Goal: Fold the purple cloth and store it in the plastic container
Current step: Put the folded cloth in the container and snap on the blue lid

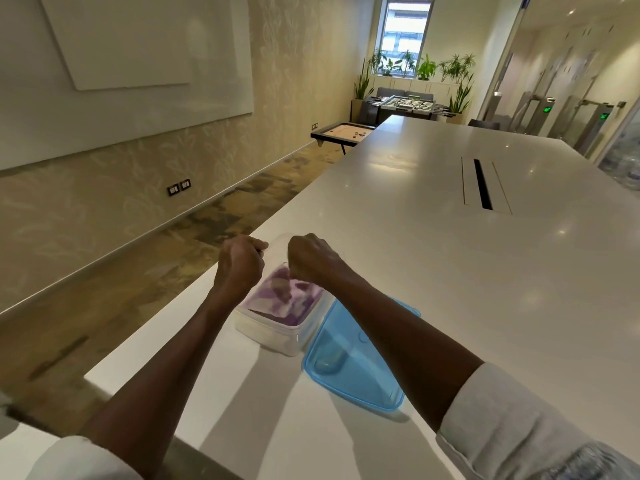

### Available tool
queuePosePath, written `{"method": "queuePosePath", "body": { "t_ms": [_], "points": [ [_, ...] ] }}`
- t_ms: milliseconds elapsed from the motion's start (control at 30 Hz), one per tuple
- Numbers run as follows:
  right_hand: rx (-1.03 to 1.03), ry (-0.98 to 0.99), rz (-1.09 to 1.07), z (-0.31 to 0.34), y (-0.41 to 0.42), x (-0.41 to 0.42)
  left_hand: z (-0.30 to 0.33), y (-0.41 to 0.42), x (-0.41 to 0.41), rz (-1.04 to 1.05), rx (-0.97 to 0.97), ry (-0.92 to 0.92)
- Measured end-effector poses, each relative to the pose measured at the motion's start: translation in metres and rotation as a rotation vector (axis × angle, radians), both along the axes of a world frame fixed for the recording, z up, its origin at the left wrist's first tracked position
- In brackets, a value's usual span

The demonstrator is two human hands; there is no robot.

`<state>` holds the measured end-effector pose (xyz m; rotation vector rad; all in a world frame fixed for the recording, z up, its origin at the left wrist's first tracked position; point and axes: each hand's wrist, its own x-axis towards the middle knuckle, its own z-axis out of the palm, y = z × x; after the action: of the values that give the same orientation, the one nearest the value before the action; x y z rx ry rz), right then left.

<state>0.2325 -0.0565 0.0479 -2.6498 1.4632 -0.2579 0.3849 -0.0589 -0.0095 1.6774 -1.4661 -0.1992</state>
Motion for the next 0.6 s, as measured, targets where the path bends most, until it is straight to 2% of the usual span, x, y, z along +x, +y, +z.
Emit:
{"method": "queuePosePath", "body": {
  "t_ms": [67, 167, 267, 333, 433, 600],
  "points": [
    [0.078, 0.111, 0.102, -0.001, 0.0, 0.006, 0.0, -0.001, 0.0, 0.012, -0.011, -0.015],
    [0.356, 0.296, 0.171, -0.01, 0.002, 0.014, 0.0, 0.0, 0.0, 0.024, -0.023, -0.02],
    [0.336, 0.51, 0.179, -0.022, 0.004, 0.012, 0.0, 0.001, 0.0, 0.036, -0.009, -0.026],
    [0.312, 0.556, 0.168, -0.02, 0.007, 0.01, 0.001, 0.001, -0.002, 0.038, 0.005, -0.025],
    [0.325, 0.584, 0.265, -0.014, 0.014, 0.01, 0.002, 0.001, -0.005, 0.025, 0.006, -0.046],
    [0.365, 0.504, 0.313, -0.009, 0.011, 0.009, 0.003, -0.001, -0.005, 0.037, 0.038, -0.036]
  ]
}}
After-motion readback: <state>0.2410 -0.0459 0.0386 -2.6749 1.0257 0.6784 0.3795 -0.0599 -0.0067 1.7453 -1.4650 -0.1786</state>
